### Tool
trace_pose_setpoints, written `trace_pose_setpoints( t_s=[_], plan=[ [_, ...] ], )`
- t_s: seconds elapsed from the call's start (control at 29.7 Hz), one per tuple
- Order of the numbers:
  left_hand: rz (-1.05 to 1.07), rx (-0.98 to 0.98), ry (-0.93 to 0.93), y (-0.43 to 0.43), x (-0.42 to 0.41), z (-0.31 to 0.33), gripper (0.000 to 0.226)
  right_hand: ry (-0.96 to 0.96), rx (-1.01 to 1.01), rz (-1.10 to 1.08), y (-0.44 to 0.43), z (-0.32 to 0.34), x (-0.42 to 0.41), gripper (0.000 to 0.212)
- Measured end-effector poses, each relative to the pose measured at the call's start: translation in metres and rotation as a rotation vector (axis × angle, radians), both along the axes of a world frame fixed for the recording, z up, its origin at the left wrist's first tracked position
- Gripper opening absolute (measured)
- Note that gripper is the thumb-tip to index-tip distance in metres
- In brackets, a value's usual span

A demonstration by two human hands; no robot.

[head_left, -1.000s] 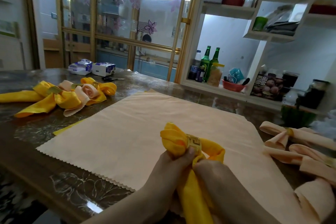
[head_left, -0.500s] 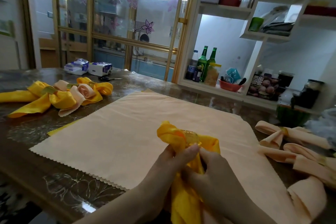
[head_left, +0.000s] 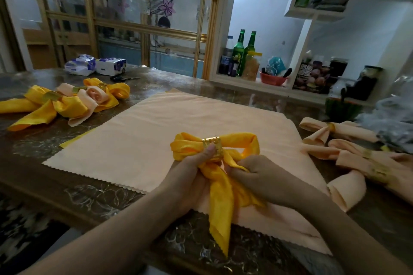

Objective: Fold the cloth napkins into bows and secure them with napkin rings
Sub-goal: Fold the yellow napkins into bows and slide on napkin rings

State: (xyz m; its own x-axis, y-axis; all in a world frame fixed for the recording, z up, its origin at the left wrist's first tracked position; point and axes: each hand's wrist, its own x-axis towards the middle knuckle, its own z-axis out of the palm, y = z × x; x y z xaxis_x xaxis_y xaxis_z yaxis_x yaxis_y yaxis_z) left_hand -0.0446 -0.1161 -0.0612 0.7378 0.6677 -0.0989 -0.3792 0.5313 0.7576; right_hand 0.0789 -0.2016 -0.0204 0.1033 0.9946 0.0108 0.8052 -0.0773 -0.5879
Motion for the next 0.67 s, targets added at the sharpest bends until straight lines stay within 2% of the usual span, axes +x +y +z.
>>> trace_pose_setpoints(
  t_s=[0.07,0.13,0.2,0.24,0.3,0.37,0.44,0.51,0.61,0.67],
  plan=[
    [0.012,0.018,-0.044,-0.003,-0.003,0.000,0.049,0.024,-0.194,-0.040,-0.003,0.007,0.006,0.049],
    [0.054,0.028,-0.059,0.001,-0.003,-0.001,0.049,0.061,-0.338,-0.024,-0.005,0.015,0.009,0.035],
    [0.066,0.010,-0.072,0.002,-0.003,0.000,0.048,0.101,-0.440,0.001,-0.011,0.023,0.016,0.027],
    [0.062,0.009,-0.060,0.002,-0.003,0.001,0.046,0.131,-0.456,-0.019,-0.013,0.025,0.020,0.031],
    [0.064,0.028,-0.041,0.004,-0.003,0.001,0.049,0.179,-0.376,-0.104,-0.016,0.028,0.030,0.049],
    [0.040,0.055,-0.032,0.002,-0.003,0.001,0.052,0.196,-0.200,-0.189,-0.013,0.026,0.034,0.065],
    [-0.009,0.147,0.000,-0.001,-0.003,0.001,0.044,0.218,-0.023,-0.246,-0.009,0.022,0.030,0.073],
    [-0.076,0.237,0.025,-0.003,-0.005,0.003,0.036,0.122,0.110,-0.170,-0.005,0.016,0.021,0.061],
    [-0.130,0.282,0.016,-0.002,-0.009,0.002,0.036,-0.091,0.161,0.013,-0.002,0.009,0.006,0.042],
    [-0.124,0.293,0.030,-0.001,-0.008,0.002,0.036,-0.075,0.151,0.040,-0.003,0.009,0.005,0.042]
  ],
)
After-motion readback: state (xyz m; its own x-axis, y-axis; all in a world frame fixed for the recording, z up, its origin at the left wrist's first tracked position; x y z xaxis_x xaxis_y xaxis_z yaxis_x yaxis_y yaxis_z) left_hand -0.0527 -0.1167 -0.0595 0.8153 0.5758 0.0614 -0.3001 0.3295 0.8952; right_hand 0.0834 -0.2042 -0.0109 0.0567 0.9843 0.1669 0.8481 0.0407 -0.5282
